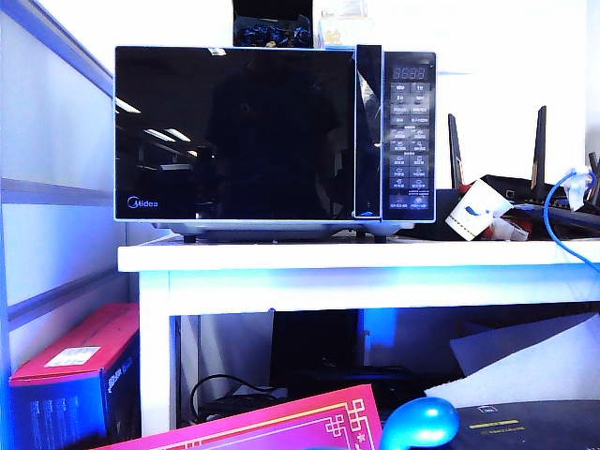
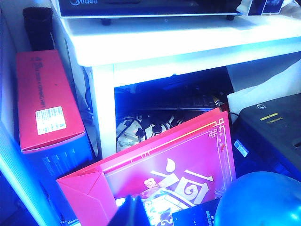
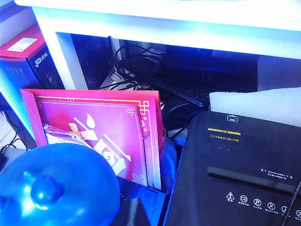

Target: Open the microwave door, place the box of snacks from the top of the microwave inside, then close the microwave door.

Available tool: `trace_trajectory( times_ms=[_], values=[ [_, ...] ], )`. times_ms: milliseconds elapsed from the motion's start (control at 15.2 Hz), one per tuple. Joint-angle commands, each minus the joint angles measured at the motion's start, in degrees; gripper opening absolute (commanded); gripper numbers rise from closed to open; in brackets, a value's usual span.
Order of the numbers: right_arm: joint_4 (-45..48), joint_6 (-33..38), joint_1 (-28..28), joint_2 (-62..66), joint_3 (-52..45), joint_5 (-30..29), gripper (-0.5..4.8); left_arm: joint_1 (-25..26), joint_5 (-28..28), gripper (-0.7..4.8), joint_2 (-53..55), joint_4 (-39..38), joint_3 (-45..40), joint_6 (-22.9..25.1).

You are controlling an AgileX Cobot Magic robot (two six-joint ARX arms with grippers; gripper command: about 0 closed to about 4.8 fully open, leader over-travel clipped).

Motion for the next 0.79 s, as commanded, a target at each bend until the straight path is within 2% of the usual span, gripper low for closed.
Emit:
trace_trajectory(
  times_ms=[66,328,394,460,525,656,788],
  values=[
    [2.89,4.57,0.04,-0.07,-0.33,-0.31,-0.01,-0.04,0.24,-0.06,-0.11,-0.31,-0.39,0.39],
    [4.94,4.55,0.04,-0.07,-0.33,-0.11,-0.01,-0.04,0.22,-0.06,-0.11,0.11,-0.37,0.13],
    [8.07,4.55,0.02,-0.07,-0.33,0.15,-0.01,0.0,-0.83,-0.06,-0.11,2.64,-0.28,-3.41],
    [11.85,6.36,0.0,-0.07,-0.33,2.75,-0.01,0.02,-2.23,-0.06,-0.09,6.1,0.26,-9.79],
    [15.21,8.5,0.0,-0.07,-0.31,4.04,-0.01,0.02,-2.91,-0.06,-0.09,9.6,1.84,-13.2],
    [21.0,11.96,0.02,-0.07,0.15,4.22,-0.01,0.02,-7.5,-0.06,0.0,10.29,7.72,-13.97],
    [24.48,11.96,0.0,-0.07,2.78,4.22,-0.01,0.04,-13.68,-0.06,2.54,10.29,16.31,-11.54]
  ],
)
